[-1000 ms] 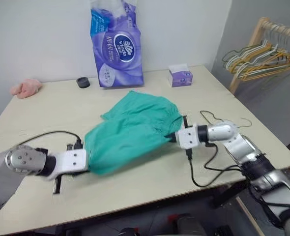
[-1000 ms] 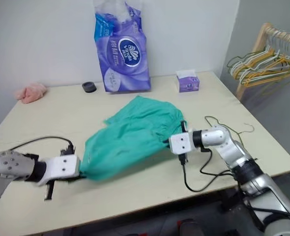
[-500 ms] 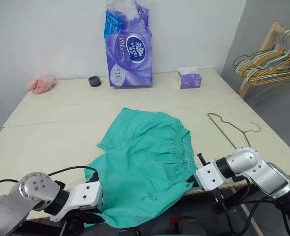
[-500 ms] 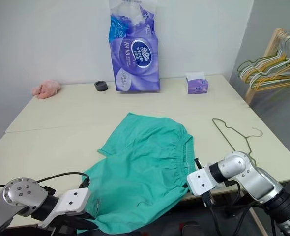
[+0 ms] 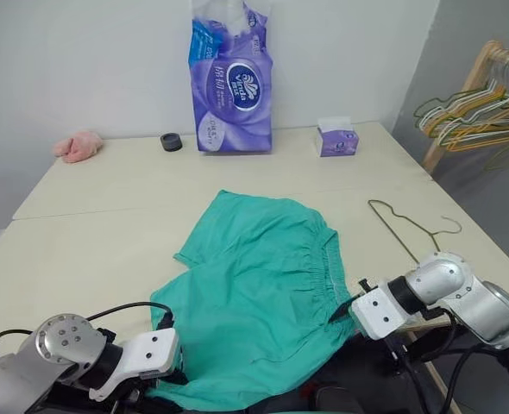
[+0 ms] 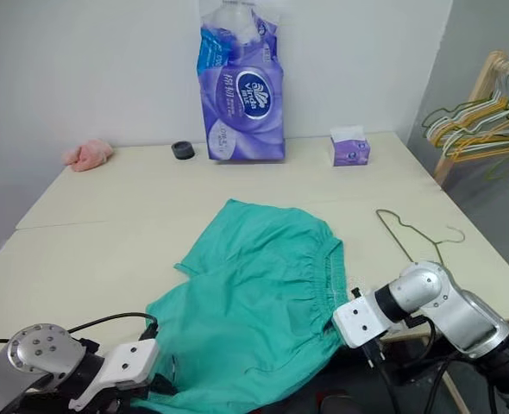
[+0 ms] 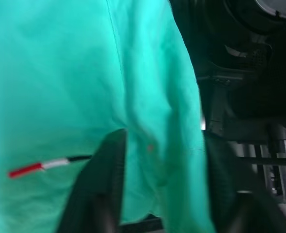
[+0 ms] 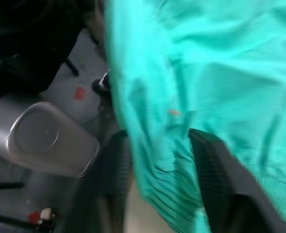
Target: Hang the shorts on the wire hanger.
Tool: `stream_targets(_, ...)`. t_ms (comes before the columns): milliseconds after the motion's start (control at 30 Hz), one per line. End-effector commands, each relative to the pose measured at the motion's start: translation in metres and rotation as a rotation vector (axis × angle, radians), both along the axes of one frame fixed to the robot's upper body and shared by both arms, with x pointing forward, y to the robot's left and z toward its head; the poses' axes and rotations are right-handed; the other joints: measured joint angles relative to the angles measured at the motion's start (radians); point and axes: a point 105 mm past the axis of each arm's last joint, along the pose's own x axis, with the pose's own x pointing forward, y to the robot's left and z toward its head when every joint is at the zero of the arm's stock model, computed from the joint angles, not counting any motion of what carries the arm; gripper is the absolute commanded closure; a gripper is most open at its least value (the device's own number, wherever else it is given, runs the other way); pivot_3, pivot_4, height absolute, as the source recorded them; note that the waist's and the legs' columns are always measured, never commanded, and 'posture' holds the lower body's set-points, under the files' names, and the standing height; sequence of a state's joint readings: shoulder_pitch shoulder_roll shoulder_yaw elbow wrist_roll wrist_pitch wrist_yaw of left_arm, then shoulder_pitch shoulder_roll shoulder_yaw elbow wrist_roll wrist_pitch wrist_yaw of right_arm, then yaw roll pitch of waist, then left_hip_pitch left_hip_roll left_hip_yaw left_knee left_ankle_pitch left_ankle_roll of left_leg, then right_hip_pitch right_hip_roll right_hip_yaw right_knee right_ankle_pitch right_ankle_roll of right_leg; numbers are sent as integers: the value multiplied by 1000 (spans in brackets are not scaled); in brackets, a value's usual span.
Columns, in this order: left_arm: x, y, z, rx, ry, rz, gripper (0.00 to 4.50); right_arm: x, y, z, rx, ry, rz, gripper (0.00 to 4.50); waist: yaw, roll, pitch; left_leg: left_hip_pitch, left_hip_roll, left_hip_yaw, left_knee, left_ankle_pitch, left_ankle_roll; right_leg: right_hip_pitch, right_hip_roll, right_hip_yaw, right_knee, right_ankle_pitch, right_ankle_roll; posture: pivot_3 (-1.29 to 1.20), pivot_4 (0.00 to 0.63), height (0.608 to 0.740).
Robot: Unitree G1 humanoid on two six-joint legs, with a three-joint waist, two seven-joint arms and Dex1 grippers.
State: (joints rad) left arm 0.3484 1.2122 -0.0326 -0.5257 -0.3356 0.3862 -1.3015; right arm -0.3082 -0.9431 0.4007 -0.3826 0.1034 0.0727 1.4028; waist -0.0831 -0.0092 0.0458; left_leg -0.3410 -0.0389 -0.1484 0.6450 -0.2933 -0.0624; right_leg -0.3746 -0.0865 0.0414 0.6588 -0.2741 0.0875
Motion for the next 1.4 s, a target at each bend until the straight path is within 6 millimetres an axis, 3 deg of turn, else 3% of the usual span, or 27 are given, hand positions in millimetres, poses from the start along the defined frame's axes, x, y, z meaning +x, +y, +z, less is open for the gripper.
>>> stream_targets(33,8,-7,8,-52,-24,9,1218,2,-1,22,32,-26,-9,1133,0,0,0,1,0,0,0,0,0,1,0,0,0,0,0,-109,0,740)
stream_targets(100,17,-15,15,-109,-48,33,620,6,-5,31,53,-18,-49,424,1,0,0,1,0,0,0,0,0,1,0,0,0,0,0,-110,0,740)
stream_targets(133,29,-19,22,-156,-91,62,366,12,-5,39,102,-1,-110,411,2,0,0,1,0,0,0,0,0,2,0,0,0,0,0,-115,0,740)
stream_targets(333,101,-19,54,-322,-344,316,366,44,-9,62,340,22,-435,411,2,-4,-2,2,0,-1,0,0,0,3,0,-1,0,0,-1,-118,0,740)
stream_targets(567,115,-19,55,-335,-377,320,366,72,-11,51,511,24,-796,411,-6,-4,-3,2,-1,-1,0,-2,-2,1,0,2,0,1,-1,-132,0,740)
stream_targets(733,116,-49,64,-419,-353,274,366,103,-82,35,576,-132,-1258,411,10,-5,-3,2,-2,-1,1,-2,-2,2,-1,1,-1,1,0,-143,0,740)
stream_targets(800,119,-56,66,-437,-350,281,14,104,-97,29,576,-140,-1339,411,10,-5,-3,1,-2,0,2,-2,-2,3,-1,1,-1,2,1,-143,0,740)
stream_targets(833,121,-59,66,-441,-354,278,0,104,-103,25,578,-129,-1375,20,6,-5,-3,2,-2,0,1,-1,-2,3,-1,2,-1,2,1,-162,0,740)
stream_targets(933,128,-74,70,-468,-390,262,0,108,-130,14,542,-171,-1532,7,-6,-4,-3,2,0,0,1,-1,-2,2,0,2,-1,1,0,-169,0,740)
stream_targets(1133,142,-103,89,-565,-428,213,0,126,-169,-1,483,-228,-1721,7,-31,-4,-4,2,-1,1,1,-1,-2,2,0,3,-1,1,0,-186,0,740)
stream_targets(1300,147,-110,91,-537,-463,137,0,152,-195,-9,442,-232,-1841,7,-59,-3,-4,2,-1,1,0,-1,-2,2,0,3,-2,1,0,-190,0,740)
stream_targets(1400,149,-111,92,-535,-470,127,0,161,-201,-22,391,-147,-1858,7,-74,-2,-4,2,-1,2,0,-2,-2,2,0,3,-3,1,-1,-190,0,740)
